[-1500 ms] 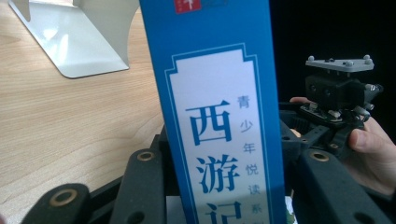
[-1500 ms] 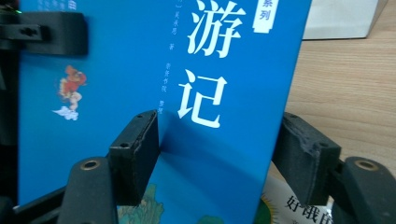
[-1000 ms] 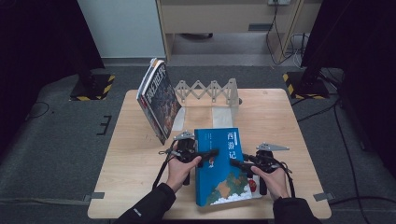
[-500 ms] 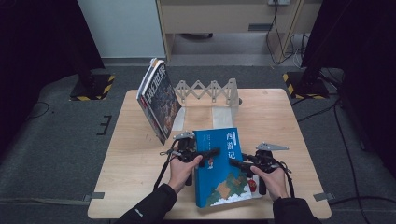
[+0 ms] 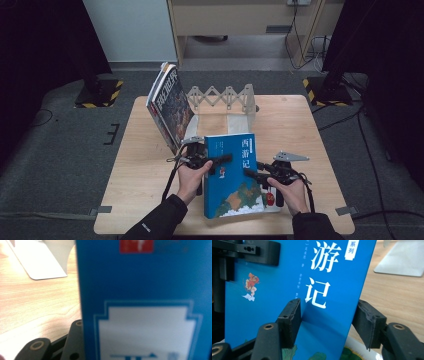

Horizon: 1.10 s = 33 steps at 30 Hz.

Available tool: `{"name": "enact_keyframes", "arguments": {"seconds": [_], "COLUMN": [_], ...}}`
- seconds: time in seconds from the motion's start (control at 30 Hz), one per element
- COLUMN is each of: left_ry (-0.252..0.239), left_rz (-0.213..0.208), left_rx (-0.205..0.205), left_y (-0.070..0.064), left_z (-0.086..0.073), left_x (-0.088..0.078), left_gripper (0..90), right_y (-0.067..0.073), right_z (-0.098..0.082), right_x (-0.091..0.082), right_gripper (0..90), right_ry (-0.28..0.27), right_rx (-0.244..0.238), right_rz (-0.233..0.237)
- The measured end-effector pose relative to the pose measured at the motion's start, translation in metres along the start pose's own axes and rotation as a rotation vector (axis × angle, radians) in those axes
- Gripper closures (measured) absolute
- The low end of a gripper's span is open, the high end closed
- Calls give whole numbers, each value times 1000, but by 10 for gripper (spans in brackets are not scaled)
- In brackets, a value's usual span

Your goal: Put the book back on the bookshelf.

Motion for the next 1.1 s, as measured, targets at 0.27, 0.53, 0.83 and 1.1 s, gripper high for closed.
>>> {"name": "enact_keyframes", "arguments": {"seconds": [0.27, 0.53, 0.83, 1.1], "left_ry": [17, -30, -97, -135], "left_rz": [-20, 3, 29, 98], "left_rx": [46, 93, 155, 176], "left_y": [-11, -16, -24, -18], "left_z": [6, 21, 39, 50], "left_x": [-11, -33, -60, -74], "left_gripper": [604, 603, 602, 600], "right_y": [-5, -21, -38, -61], "right_z": [3, -1, -4, -18], "right_x": [-13, -25, -37, -50], "right_gripper": [357, 348, 337, 289], "right_ry": [-37, -24, -15, 109], "right_rx": [16, 9, 4, -27], "right_rz": [-21, -107, -198, -352]}}
Point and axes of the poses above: each handheld gripper's, and its own axes: x roughly forward along the jaws, z roughly out of its top, y roughly to its left, the point moved 5 cm from there along x, roughly forward along the jaws, and after that the axes turned 6 degrees about -x, right-handed, at the moved point
